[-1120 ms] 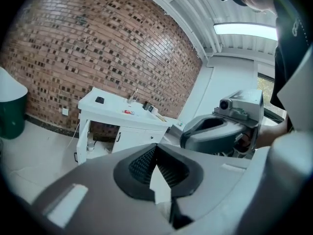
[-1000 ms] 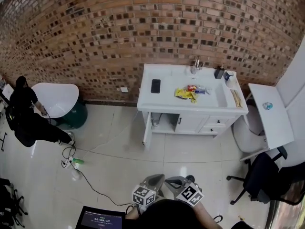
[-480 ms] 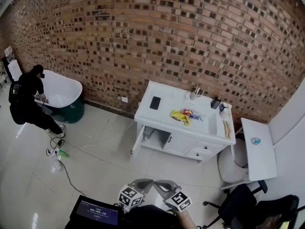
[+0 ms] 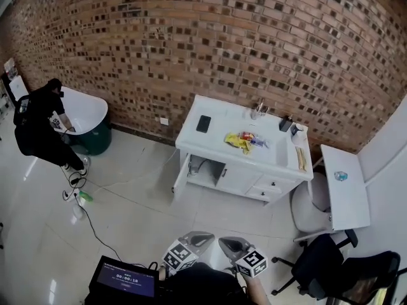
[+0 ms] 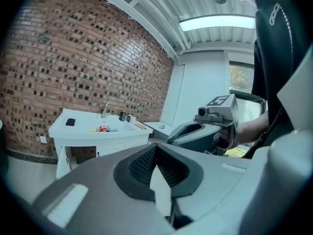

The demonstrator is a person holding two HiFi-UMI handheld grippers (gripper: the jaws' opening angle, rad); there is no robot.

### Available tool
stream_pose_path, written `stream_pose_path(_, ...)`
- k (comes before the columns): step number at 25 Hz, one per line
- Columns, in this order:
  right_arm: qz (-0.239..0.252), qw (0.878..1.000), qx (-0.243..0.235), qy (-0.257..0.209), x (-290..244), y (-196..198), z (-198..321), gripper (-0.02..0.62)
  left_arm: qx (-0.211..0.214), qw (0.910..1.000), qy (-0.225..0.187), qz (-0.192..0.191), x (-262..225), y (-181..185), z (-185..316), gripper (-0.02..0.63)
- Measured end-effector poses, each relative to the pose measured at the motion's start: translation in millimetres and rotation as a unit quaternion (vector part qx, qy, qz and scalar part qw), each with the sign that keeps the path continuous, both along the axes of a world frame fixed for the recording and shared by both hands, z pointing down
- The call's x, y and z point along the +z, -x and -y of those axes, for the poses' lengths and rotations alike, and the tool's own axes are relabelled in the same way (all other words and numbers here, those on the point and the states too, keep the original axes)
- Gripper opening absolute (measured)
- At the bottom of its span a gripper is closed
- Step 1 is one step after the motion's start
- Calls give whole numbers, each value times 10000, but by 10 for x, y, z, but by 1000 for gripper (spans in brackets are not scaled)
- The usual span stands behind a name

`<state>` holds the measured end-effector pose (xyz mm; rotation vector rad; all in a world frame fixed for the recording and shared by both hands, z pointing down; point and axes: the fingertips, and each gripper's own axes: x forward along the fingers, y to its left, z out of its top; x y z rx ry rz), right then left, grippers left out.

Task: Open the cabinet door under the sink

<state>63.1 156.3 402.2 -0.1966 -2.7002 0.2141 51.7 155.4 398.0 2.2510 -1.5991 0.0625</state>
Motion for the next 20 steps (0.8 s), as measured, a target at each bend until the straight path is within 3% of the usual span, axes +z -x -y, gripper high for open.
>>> stream_pose_path(8, 36, 10000, 67, -48, 22, 96, -250, -9, 351, 9993, 106, 39, 81, -116, -256, 15)
stream_pose_path(15, 57, 9991, 418, 87, 116, 55, -373, -11, 687, 9974, 199, 44, 167, -183, -425, 15)
stream_pose_path(20, -30, 9993, 360, 42, 158, 84, -458, -9, 804, 9965, 209, 48, 212, -164, -494, 15)
